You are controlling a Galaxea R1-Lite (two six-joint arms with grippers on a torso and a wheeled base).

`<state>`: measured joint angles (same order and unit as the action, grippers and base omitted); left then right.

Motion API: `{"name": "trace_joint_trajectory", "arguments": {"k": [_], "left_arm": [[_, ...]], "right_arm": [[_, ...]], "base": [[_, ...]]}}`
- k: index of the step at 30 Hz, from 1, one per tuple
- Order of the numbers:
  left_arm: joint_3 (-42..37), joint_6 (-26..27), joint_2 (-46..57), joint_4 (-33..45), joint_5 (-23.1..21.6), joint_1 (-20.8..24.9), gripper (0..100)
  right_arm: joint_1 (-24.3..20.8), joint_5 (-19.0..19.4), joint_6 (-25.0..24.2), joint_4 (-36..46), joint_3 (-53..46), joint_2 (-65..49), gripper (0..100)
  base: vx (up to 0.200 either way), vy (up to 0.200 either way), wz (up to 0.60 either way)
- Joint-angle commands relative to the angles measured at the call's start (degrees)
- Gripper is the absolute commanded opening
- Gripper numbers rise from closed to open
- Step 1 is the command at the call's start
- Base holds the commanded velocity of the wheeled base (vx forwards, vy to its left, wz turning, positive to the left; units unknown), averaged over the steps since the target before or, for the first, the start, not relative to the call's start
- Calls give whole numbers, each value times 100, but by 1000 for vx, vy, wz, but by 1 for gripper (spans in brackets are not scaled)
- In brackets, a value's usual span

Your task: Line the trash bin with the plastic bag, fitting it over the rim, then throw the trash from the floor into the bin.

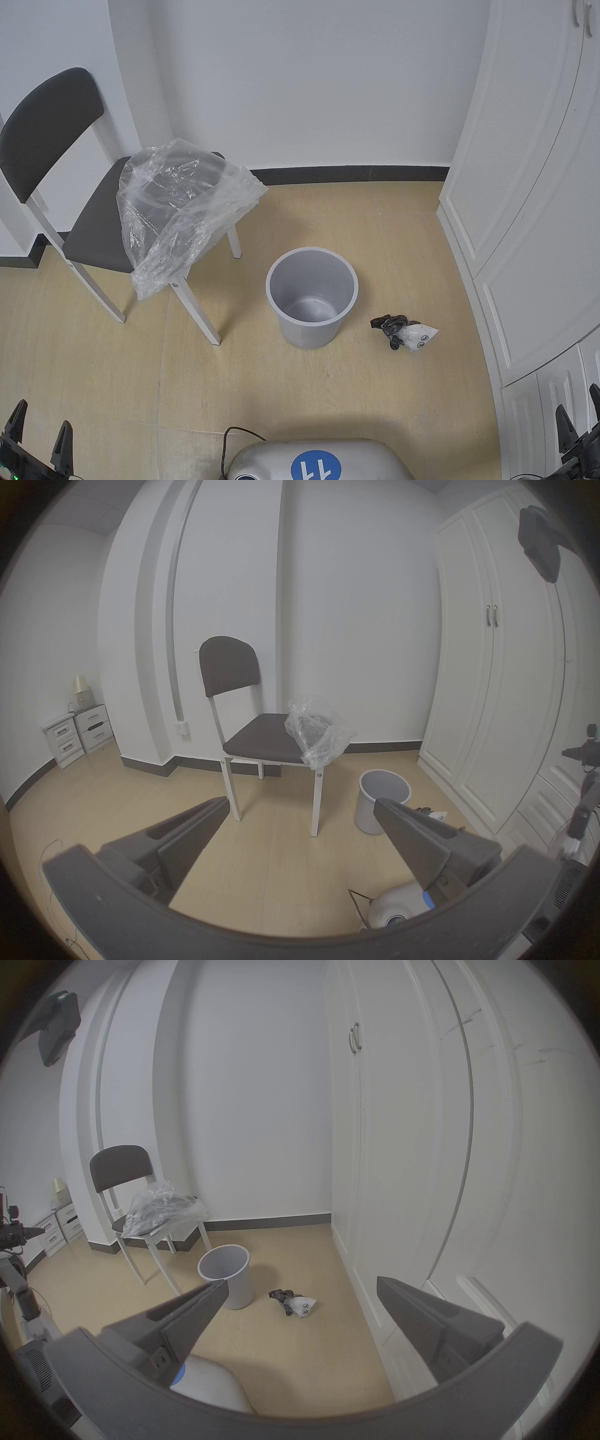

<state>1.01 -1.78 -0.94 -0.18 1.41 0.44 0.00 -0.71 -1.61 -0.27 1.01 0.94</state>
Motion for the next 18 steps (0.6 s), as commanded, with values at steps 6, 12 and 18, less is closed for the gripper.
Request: {"name": "trace_joint_trajectory", "arguments": {"k": [6, 12, 18], "left_arm": [[-101, 46, 94, -8, -1, 0, 100], [-101, 46, 94, 1, -10, 0, 100], [-101, 46, 94, 1, -10, 0, 100]], "right_arm": [[0, 0, 20, 0, -101, -94, 100], [0, 0, 20, 0, -101, -94, 100], [0, 0, 20, 0, -101, -94, 100]], "base": [[0, 0, 0], [0, 0, 0], [0, 0, 0]]}}
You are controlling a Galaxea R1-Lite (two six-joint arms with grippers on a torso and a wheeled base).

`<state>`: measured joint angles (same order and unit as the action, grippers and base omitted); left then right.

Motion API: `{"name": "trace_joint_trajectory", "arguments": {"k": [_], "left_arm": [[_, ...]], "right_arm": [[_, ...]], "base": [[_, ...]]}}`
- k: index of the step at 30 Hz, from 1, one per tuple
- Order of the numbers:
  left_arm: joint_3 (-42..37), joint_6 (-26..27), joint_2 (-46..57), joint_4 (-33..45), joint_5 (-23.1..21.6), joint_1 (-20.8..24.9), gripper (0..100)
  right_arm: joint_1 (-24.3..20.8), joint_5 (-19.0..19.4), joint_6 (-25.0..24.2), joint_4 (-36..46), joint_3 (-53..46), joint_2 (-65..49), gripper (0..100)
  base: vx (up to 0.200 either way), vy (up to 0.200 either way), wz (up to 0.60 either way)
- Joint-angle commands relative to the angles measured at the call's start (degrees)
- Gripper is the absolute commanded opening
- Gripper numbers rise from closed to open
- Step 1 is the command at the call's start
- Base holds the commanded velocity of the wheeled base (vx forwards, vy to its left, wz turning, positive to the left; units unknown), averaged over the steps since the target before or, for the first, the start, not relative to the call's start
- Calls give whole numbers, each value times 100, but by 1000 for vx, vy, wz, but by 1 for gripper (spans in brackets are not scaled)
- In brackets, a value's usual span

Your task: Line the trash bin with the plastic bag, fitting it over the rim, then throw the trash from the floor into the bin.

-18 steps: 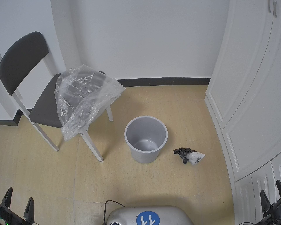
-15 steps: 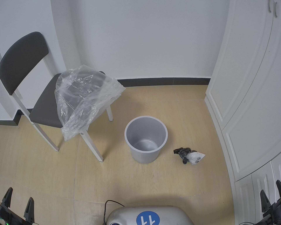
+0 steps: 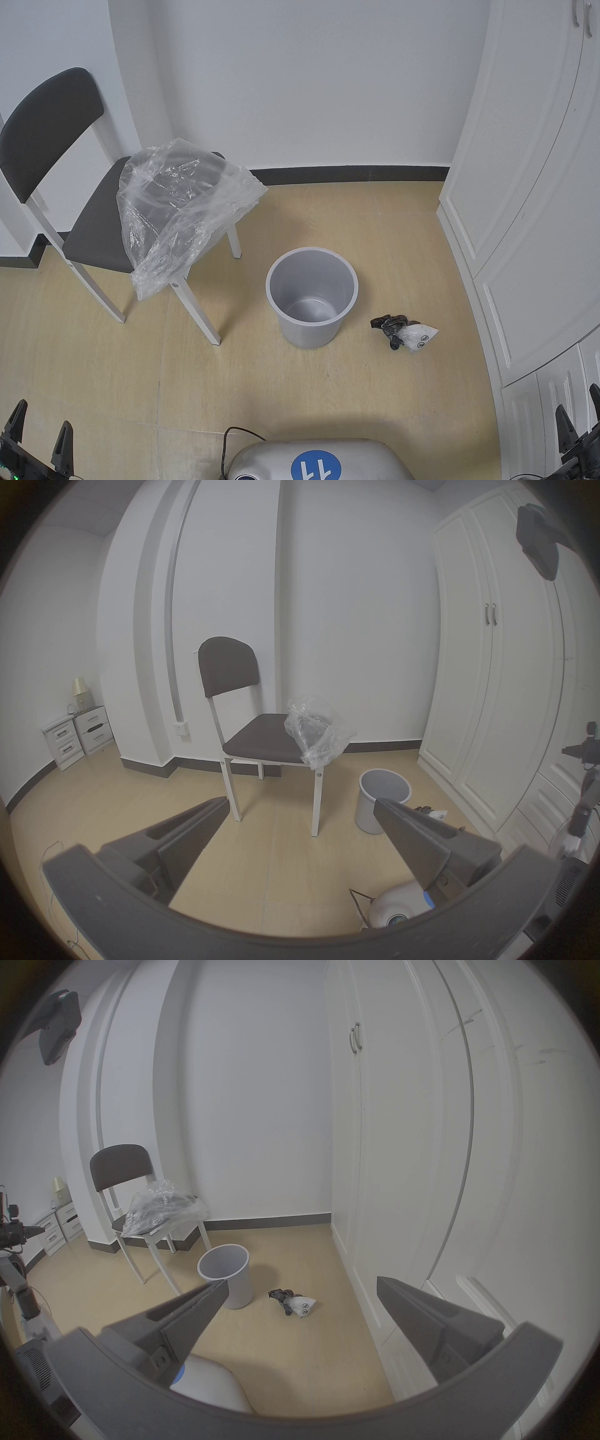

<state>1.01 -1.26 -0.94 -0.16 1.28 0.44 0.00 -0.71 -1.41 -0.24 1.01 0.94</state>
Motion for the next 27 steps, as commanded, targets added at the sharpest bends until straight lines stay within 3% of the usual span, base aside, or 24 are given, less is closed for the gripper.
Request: {"name": "trace_joint_trajectory", "arguments": {"k": [1, 12, 15, 24, 25, 27], "left_arm": [[-101, -6, 94, -2, 4, 9, 100], [-101, 3, 94, -2, -5, 0, 100], [-101, 372, 94, -19, -242, -9, 100], [-101, 345, 94, -11, -277, -9, 100], [-92, 117, 94, -11, -163, 0, 100], [-92, -217, 94, -28, 65, 0, 100]], "right_arm": [[0, 0, 1, -2, -101, -94, 100], [9, -26, 10, -2, -92, -94, 100], [9, 88, 405, -2, -92, -94, 100], [9, 97, 291, -20, -92, -94, 100], [9, 36, 1, -116, -66, -94, 100], [0, 18, -1098, -389, 391, -94, 100]], "base": [[0, 0, 0], [0, 0, 0], [0, 0, 0], [0, 0, 0], [0, 0, 0], [0, 0, 0]]}}
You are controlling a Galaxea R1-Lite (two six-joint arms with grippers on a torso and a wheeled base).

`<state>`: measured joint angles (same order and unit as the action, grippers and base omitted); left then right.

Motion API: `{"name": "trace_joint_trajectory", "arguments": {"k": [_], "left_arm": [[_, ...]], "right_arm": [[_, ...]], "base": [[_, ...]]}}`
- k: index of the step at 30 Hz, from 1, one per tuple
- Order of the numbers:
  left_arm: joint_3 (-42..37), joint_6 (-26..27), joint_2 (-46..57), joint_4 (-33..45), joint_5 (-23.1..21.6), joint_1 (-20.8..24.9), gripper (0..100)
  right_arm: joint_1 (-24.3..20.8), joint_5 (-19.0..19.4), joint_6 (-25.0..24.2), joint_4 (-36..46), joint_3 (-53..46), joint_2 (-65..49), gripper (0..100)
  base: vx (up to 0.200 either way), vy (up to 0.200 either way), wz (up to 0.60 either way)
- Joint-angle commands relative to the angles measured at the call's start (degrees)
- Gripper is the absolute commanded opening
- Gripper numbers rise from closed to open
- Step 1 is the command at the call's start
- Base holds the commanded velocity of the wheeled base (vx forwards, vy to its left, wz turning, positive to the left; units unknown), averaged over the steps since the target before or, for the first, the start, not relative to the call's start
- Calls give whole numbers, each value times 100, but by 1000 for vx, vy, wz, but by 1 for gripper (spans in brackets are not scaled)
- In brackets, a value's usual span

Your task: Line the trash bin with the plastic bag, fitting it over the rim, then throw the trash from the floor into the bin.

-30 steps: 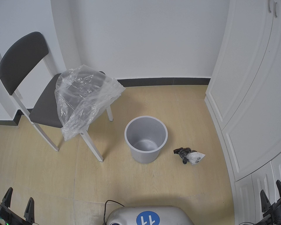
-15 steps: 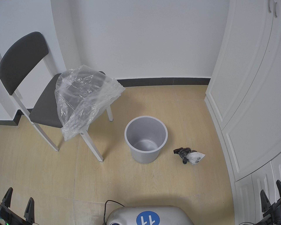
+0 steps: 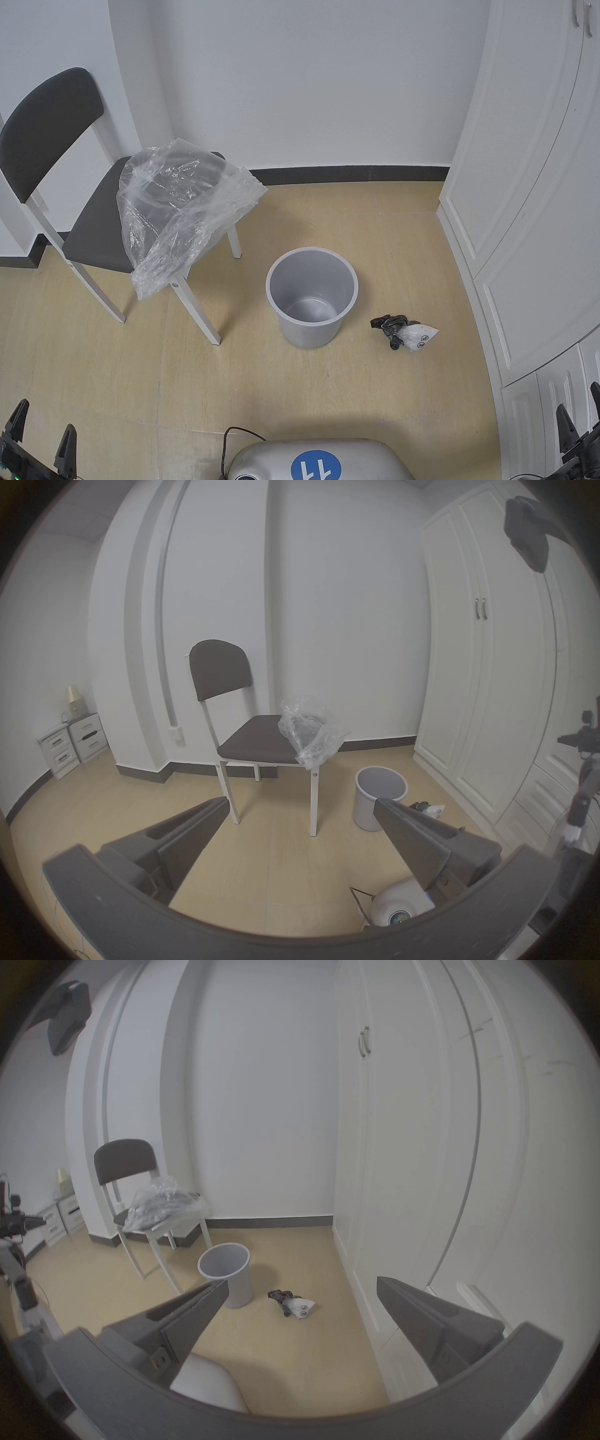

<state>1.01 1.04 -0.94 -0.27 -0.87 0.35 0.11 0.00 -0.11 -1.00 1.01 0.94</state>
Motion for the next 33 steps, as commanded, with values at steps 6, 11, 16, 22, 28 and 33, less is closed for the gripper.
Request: {"name": "trace_joint_trajectory", "arguments": {"k": [6, 11, 16, 22, 28, 33], "left_arm": [[268, -394, 94, -562, 218, 9, 100], [1349, -517, -275, -474, -573, 105, 100], [2210, 274, -1673, -43, -775, 123, 100], [3028, 1487, -3545, -123, -748, 132, 100], [3450, 2340, -4863, -123, -599, 290, 100], [3529, 2428, -5786, -140, 157, 712, 100]], "right_arm": [[-169, -70, -1281, -252, 1569, 381, 100], [-538, -18, -921, -322, 1745, 1207, 100], [-582, 9, -385, -1104, 2483, 3211, 100], [-582, -114, -112, -3170, 2870, 5197, 100], [-530, -686, -226, -4189, 2887, 6410, 100], [-591, -756, -147, -4462, 2738, 6542, 100]], "base": [[0, 0, 0], [0, 0, 0], [0, 0, 0], [0, 0, 0], [0, 0, 0], [0, 0, 0]]}}
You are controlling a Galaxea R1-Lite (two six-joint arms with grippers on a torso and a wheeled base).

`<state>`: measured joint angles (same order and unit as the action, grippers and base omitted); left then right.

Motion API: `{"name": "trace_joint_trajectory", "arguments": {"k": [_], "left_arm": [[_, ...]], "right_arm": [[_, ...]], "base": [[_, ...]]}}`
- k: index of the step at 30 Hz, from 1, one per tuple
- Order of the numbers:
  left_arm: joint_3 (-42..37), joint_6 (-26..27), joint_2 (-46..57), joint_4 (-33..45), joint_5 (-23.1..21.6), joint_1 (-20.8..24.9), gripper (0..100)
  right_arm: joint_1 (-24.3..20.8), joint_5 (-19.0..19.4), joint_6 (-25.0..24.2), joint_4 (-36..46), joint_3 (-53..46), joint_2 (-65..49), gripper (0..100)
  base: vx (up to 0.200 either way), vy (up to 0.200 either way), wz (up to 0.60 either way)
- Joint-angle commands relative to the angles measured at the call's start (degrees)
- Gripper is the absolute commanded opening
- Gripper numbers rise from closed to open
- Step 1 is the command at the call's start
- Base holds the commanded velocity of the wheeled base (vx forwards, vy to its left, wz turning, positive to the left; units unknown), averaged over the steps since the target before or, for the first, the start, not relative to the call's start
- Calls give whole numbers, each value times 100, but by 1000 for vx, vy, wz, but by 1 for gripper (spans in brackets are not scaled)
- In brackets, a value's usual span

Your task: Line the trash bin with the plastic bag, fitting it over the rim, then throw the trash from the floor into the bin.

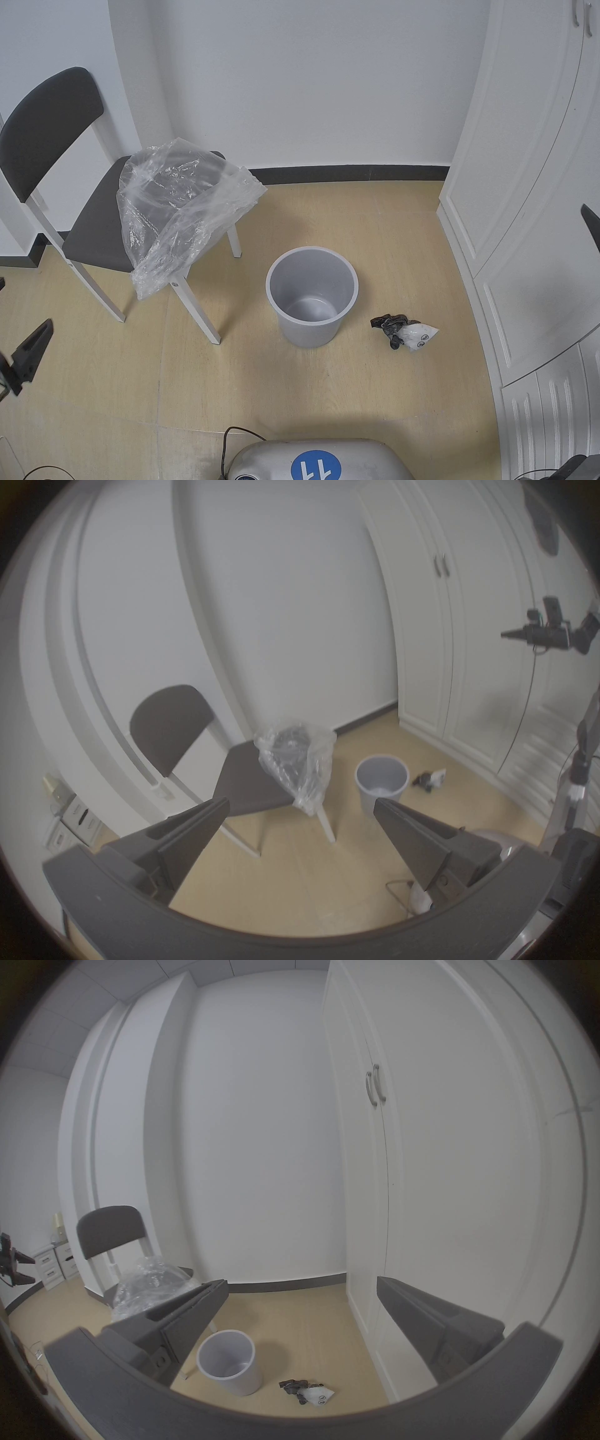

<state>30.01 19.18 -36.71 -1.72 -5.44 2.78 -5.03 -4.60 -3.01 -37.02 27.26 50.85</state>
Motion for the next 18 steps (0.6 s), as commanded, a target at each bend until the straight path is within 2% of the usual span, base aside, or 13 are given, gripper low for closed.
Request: {"name": "trace_joint_trajectory", "arguments": {"k": [1, 5, 6, 7, 9, 11, 18], "left_arm": [[646, 614, -2359, -4, 746, 513, 100], [637, 622, -2974, -338, 1247, 786, 100], [637, 622, -2974, -338, 1247, 786, 100], [629, 622, -3317, -575, 1554, 882, 100], [637, 631, -3624, -733, 1765, 909, 100], [646, 631, -3703, -786, 1801, 909, 100], [760, 640, -5118, -1929, 2003, 909, 100]], "right_arm": [[-77, -296, 152, -886, 87, 1516, 100], [-77, -252, 266, -824, -10, 1270, 100], [-77, -252, 266, -824, -10, 1270, 100], [-112, -235, 398, -815, -54, 1164, 100], [-226, -235, 556, -824, -80, 1120, 100], [-244, -235, 591, -824, -89, 1103, 100], [-367, -235, 811, -824, -168, 1059, 100]], "base": [[0, 0, 0], [0, 0, 0], [0, 0, 0], [0, 0, 0], [0, 0, 0], [0, 0, 0], [0, 0, 0]]}}
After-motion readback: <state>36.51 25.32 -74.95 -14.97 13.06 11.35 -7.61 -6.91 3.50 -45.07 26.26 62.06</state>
